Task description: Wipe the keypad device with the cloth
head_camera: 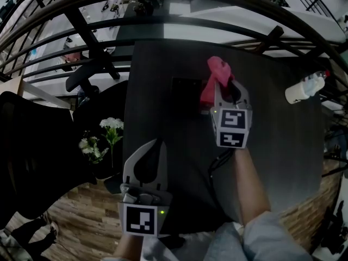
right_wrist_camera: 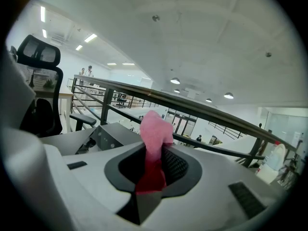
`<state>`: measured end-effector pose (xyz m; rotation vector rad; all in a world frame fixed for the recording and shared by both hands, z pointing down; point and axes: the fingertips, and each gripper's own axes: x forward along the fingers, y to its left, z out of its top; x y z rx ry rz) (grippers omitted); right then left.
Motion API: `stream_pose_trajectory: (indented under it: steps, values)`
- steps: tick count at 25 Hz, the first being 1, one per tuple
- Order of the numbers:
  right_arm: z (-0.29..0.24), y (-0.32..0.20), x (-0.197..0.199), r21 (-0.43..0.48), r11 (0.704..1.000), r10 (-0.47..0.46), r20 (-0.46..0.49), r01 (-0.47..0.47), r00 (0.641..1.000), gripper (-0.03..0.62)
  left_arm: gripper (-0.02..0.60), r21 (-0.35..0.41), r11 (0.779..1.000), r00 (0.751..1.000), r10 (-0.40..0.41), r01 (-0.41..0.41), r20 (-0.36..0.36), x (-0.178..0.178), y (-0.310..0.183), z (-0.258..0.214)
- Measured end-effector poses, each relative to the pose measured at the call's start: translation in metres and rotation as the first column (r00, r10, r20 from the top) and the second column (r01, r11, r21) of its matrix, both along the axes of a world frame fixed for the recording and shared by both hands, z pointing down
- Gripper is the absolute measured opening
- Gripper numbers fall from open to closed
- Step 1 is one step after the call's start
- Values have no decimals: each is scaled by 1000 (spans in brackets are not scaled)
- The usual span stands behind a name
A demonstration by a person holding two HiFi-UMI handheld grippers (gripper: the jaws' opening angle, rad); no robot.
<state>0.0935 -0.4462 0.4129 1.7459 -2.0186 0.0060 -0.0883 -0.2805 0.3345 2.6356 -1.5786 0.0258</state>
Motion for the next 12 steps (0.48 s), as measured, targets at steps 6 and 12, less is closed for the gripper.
stream_pose_trajectory:
  steps: [6,12]
  values:
    - [6,9,26,-9,998,64,32,-64,997,78,2,-7,1000,1000,21,-20,3,9,1,1]
    - [26,23,42,-69,992,109,63,-105,992,78,2,-11,998,998,56,-56,8,20,3,1]
